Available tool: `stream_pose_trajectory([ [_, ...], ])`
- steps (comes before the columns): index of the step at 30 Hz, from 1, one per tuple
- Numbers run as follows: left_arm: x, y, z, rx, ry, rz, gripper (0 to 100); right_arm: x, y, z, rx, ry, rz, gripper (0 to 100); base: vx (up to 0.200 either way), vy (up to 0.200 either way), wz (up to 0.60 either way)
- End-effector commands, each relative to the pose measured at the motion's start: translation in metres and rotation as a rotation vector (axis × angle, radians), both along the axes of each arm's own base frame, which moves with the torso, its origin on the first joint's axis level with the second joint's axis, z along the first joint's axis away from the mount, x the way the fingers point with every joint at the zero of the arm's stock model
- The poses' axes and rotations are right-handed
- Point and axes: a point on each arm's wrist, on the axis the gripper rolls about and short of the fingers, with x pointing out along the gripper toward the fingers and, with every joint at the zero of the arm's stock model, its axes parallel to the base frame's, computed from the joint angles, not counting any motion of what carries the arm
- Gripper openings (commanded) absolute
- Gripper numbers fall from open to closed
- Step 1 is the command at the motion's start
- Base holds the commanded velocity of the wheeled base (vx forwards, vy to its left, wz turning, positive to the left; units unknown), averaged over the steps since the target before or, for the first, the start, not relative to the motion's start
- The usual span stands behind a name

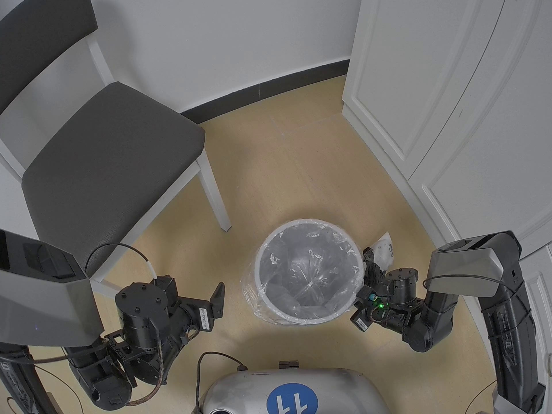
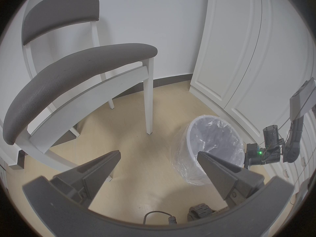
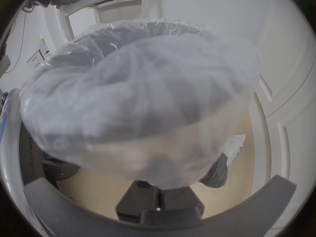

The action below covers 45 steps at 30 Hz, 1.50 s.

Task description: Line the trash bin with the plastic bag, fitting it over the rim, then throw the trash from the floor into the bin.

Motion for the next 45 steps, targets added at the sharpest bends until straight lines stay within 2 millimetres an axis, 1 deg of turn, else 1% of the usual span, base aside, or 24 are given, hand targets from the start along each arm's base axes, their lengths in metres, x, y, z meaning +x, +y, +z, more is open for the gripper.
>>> stream_pose_trajectory([
  [1, 0.000, 0.000, 0.000, -0.001, 0.000, 0.001, 100, 0.000, 0.000, 0.001, -0.002, -0.005, 0.002, 100, 0.000, 0.000, 0.00],
  [7, 0.000, 0.000, 0.000, 0.001, 0.002, 0.000, 100, -0.007, -0.004, 0.001, -0.010, 0.018, -0.001, 100, 0.000, 0.000, 0.00],
  [8, 0.000, 0.000, -0.001, 0.002, 0.003, 0.000, 100, -0.011, -0.006, 0.001, -0.014, 0.027, -0.001, 100, 0.000, 0.000, 0.00],
  [9, 0.000, 0.000, -0.001, 0.002, 0.003, 0.000, 100, -0.011, -0.006, 0.001, -0.014, 0.027, -0.001, 100, 0.000, 0.000, 0.00],
  [10, 0.000, 0.000, -0.001, 0.002, 0.003, 0.000, 100, -0.017, -0.008, 0.002, -0.014, 0.037, -0.002, 100, 0.000, 0.000, 0.00],
  [14, -0.001, 0.000, 0.000, 0.001, 0.002, 0.000, 100, -0.022, -0.010, 0.011, 0.004, 0.006, -0.005, 100, 0.000, 0.000, 0.00],
  [16, -0.001, -0.001, 0.000, -0.001, 0.001, -0.003, 100, -0.031, -0.012, 0.019, 0.019, -0.022, -0.002, 100, 0.000, 0.000, 0.00],
  [17, -0.002, -0.001, 0.000, -0.002, 0.001, -0.006, 100, -0.032, -0.013, 0.019, 0.019, -0.021, -0.002, 100, 0.000, 0.000, 0.00],
  [19, -0.004, -0.001, 0.000, 0.001, 0.006, -0.010, 100, -0.045, -0.015, 0.018, 0.023, -0.032, 0.004, 100, 0.000, 0.000, 0.00],
  [20, -0.004, -0.001, 0.000, 0.001, 0.006, -0.010, 100, -0.045, -0.015, 0.019, 0.024, -0.035, 0.004, 100, 0.000, 0.000, 0.00],
  [22, -0.008, 0.001, -0.002, 0.016, 0.020, -0.019, 100, -0.054, -0.020, 0.015, 0.014, -0.018, -0.009, 100, 0.000, 0.000, 0.00],
  [24, -0.009, 0.001, -0.002, 0.015, 0.019, -0.021, 100, -0.055, -0.021, 0.016, 0.012, -0.017, -0.012, 100, 0.000, 0.000, 0.00],
  [26, -0.009, 0.001, 0.002, 0.007, 0.007, -0.021, 100, -0.059, -0.028, 0.028, 0.018, -0.025, -0.017, 100, 0.000, 0.000, 0.00],
  [29, -0.010, 0.002, 0.002, 0.009, 0.011, -0.021, 100, -0.063, -0.035, 0.035, 0.011, -0.026, -0.028, 100, 0.000, 0.000, 0.00],
  [32, -0.009, 0.002, 0.001, 0.009, 0.014, -0.019, 100, -0.063, -0.043, 0.040, 0.012, -0.033, -0.036, 100, 0.000, 0.000, 0.00],
  [35, -0.010, 0.001, -0.003, 0.015, 0.027, -0.025, 100, -0.064, -0.061, 0.051, 0.024, -0.045, -0.048, 100, 0.000, 0.000, 0.00],
  [36, -0.010, 0.001, -0.003, 0.013, 0.027, -0.025, 100, -0.064, -0.061, 0.051, 0.024, -0.045, -0.050, 100, 0.000, 0.000, 0.00],
  [38, -0.012, 0.001, -0.010, 0.031, 0.054, -0.027, 100, -0.060, -0.074, 0.059, 0.035, -0.069, -0.089, 100, 0.000, 0.000, 0.00],
  [40, -0.011, 0.002, -0.014, 0.039, 0.067, -0.018, 100, -0.055, -0.084, 0.061, 0.042, -0.084, -0.127, 100, 0.000, 0.000, 0.00],
  [41, -0.011, 0.002, -0.014, 0.039, 0.067, -0.018, 100, -0.055, -0.084, 0.061, 0.042, -0.084, -0.127, 100, 0.000, 0.000, 0.00],
  [42, -0.010, 0.004, -0.016, 0.035, 0.077, -0.008, 100, -0.050, -0.094, 0.062, 0.048, -0.097, -0.162, 100, 0.000, 0.000, 0.00],
  [44, -0.010, 0.004, -0.016, 0.035, 0.077, -0.008, 100, -0.050, -0.094, 0.062, 0.048, -0.097, -0.162, 100, 0.000, 0.000, 0.00],
  [45, -0.008, 0.010, -0.013, -0.012, 0.077, 0.028, 100, -0.041, -0.106, 0.066, 0.062, -0.130, -0.203, 100, 0.000, 0.000, 0.00],
])
